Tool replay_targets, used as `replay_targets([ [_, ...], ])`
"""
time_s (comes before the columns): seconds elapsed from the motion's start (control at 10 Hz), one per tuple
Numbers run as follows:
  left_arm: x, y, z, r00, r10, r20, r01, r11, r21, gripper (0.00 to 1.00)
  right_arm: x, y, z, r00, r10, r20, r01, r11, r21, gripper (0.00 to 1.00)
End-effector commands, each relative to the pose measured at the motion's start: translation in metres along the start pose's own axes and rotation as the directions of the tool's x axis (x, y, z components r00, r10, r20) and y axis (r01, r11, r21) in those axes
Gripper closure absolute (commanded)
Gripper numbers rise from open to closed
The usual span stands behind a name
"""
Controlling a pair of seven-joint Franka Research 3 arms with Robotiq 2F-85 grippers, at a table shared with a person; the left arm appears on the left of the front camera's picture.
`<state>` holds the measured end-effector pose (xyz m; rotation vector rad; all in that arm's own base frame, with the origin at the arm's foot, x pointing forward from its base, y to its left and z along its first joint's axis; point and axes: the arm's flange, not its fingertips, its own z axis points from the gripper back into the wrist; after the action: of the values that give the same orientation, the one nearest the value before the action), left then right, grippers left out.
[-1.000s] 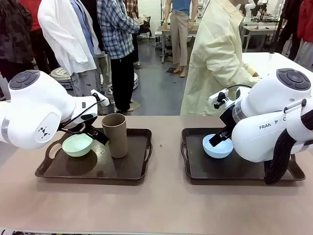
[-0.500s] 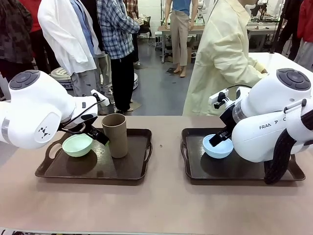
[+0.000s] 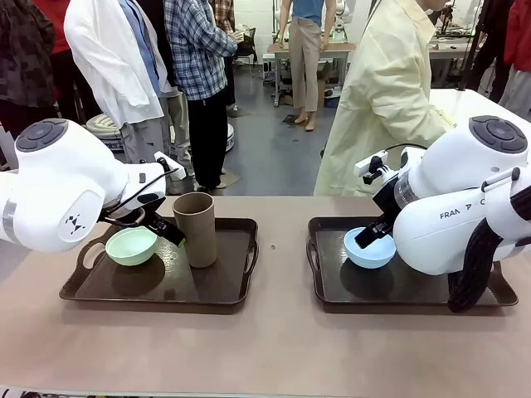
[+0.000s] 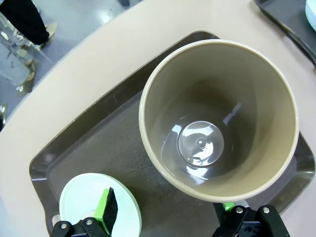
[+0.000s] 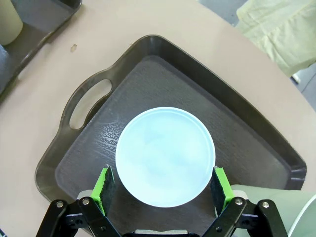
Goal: Set up a tray with a mat and arrange the tableware.
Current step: Pick up the Picnic Bowl and Reusable plastic cup from the Handle tray in front of the human's position and hold them in the air.
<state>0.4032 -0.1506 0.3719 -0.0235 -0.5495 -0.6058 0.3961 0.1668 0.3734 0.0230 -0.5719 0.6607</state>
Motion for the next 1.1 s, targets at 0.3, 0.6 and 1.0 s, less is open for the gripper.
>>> replay_targets([
  [0.3,-0.04,-0.033,0.102,0.988,0.064,-0.142,-0.042,0.988,0.149,0.0,-0.04,0.028,0.088,0.981,-0.144,-0.133,0.12,0.977,-0.176,0.0],
  [0.6,-0.048,-0.048,0.134,0.975,0.107,-0.194,-0.109,0.994,-0.001,0.0,-0.071,0.042,0.131,0.943,-0.155,-0.295,0.121,0.984,-0.132,0.0],
  [1.0,-0.04,-0.002,0.144,0.949,0.274,-0.157,-0.298,0.942,-0.155,0.0,-0.085,-0.018,0.144,0.924,-0.279,-0.263,0.303,0.951,0.057,0.0],
])
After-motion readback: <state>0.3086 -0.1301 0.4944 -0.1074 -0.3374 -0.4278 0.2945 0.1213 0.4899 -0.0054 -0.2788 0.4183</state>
